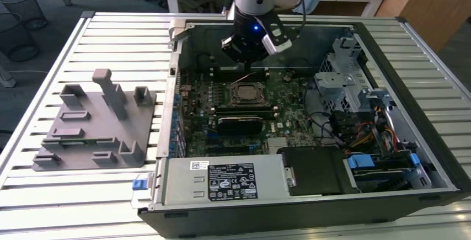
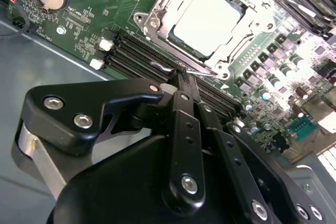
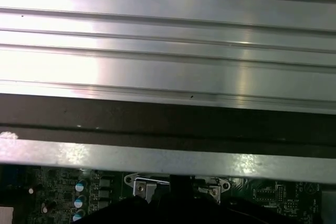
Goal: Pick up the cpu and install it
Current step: 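Install the first cpu locking lever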
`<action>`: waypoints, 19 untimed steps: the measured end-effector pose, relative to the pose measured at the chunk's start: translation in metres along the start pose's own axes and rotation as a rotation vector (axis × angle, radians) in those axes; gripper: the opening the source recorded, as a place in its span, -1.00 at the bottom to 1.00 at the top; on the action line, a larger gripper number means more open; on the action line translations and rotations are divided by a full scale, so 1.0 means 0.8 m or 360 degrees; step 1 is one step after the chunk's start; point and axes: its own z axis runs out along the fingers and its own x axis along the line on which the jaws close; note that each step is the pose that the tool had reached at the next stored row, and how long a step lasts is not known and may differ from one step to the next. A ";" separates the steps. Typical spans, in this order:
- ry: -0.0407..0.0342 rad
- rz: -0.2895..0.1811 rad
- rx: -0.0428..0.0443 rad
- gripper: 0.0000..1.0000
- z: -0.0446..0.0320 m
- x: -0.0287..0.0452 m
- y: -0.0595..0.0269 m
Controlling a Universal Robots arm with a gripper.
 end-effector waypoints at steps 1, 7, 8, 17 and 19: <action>0.0000 0.0000 0.0000 -0.79 0.0013 -0.0003 0.000; 0.0000 0.0000 0.0000 -0.79 0.0069 -0.0033 0.000; 0.0000 0.0000 0.0000 -0.79 0.0078 -0.0038 0.000; 0.0000 0.0000 0.0001 -0.79 0.0158 -0.0101 0.000; 0.0000 0.0000 0.0002 -0.79 0.0171 -0.0120 0.000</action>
